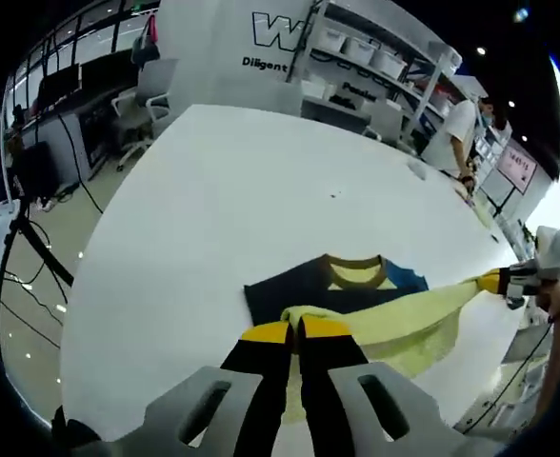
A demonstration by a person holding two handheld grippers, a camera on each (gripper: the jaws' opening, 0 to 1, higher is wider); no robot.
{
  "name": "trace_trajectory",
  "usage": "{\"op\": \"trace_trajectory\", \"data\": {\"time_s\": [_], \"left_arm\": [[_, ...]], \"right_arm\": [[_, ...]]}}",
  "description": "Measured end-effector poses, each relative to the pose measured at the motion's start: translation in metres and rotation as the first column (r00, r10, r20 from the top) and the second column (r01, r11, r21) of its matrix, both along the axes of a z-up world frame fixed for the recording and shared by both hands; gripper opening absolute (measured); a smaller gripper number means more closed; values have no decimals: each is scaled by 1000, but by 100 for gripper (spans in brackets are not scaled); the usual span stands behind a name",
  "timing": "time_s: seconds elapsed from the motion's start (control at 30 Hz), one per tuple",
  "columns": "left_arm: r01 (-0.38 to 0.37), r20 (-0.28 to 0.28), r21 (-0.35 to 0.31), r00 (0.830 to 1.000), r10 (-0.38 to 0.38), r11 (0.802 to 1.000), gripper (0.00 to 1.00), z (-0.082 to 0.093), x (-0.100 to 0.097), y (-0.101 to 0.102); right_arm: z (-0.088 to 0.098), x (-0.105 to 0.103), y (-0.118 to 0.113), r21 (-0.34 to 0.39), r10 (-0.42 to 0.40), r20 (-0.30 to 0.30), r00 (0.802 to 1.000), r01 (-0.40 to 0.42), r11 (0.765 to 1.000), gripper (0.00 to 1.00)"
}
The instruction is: Fold the garment on the visible template until the final outline fits inside the template.
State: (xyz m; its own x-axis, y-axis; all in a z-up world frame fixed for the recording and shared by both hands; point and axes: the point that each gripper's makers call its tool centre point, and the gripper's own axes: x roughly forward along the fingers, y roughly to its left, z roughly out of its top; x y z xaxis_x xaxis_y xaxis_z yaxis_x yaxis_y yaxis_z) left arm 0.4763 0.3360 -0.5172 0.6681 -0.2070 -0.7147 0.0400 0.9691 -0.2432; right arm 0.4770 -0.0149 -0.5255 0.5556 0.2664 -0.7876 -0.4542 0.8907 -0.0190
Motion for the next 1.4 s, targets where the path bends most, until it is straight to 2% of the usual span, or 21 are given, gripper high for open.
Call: {"op": "trace_trajectory", "data": {"time_s": [0.27, 0.47, 0.5, 0.6, 0.7, 0.8, 0.97, 1.03, 1.07, 1.1, 1.37, 1.4], "left_arm": [[-18, -11, -2, 1000, 18, 1000, 5, -12, 16, 2], [-20, -28, 20, 999, 21, 1000, 5, -34, 35, 3], [-21, -30, 40, 999, 22, 999, 5, -39, 38, 5], [-35, -34, 20, 999, 36, 999, 5, -46, 43, 5], [-34, -33, 20, 999, 34, 999, 5, -48, 46, 3], [-39, -31, 23, 999, 39, 999, 5, -55, 53, 3], [-35, -52, 26, 998, 36, 999, 5, -68, 57, 0], [-10, -41, 45, 999, 11, 999, 5, -71, 60, -1], [-11, -45, 47, 999, 13, 999, 5, -75, 61, -1], [-6, -53, 48, 999, 9, 999, 5, -79, 63, -1], [-16, -67, 27, 998, 18, 1000, 6, -90, 63, 0], [0, -66, 43, 998, 3, 999, 6, -93, 62, -1]], "right_arm": [[-9, 14, 0, 0, -12, -11, 1000, 12, 1000, 0], [-32, 31, -2, -15, -31, -43, 999, 31, 999, 0], [-37, 37, -1, -18, -30, -41, 999, 29, 999, 0], [-45, 45, -2, -30, -36, -44, 998, 34, 999, 0], [-47, 49, -2, -35, -34, -40, 999, 33, 999, 0], [-57, 53, -4, -62, -35, -55, 998, 32, 998, 0], [-70, 56, -5, -79, -36, -67, 997, 31, 996, 0], [-73, 60, -5, -82, -30, -62, 998, 25, 996, 0], [-74, 64, -3, -80, -10, -37, 999, 7, 997, 0], [-75, 63, -3, -81, -9, -38, 999, 6, 997, 0], [-89, 66, -6, -96, 2, -45, 999, -7, 995, 0], [-92, 66, -5, -90, 4, -41, 999, -8, 996, 0]]}}
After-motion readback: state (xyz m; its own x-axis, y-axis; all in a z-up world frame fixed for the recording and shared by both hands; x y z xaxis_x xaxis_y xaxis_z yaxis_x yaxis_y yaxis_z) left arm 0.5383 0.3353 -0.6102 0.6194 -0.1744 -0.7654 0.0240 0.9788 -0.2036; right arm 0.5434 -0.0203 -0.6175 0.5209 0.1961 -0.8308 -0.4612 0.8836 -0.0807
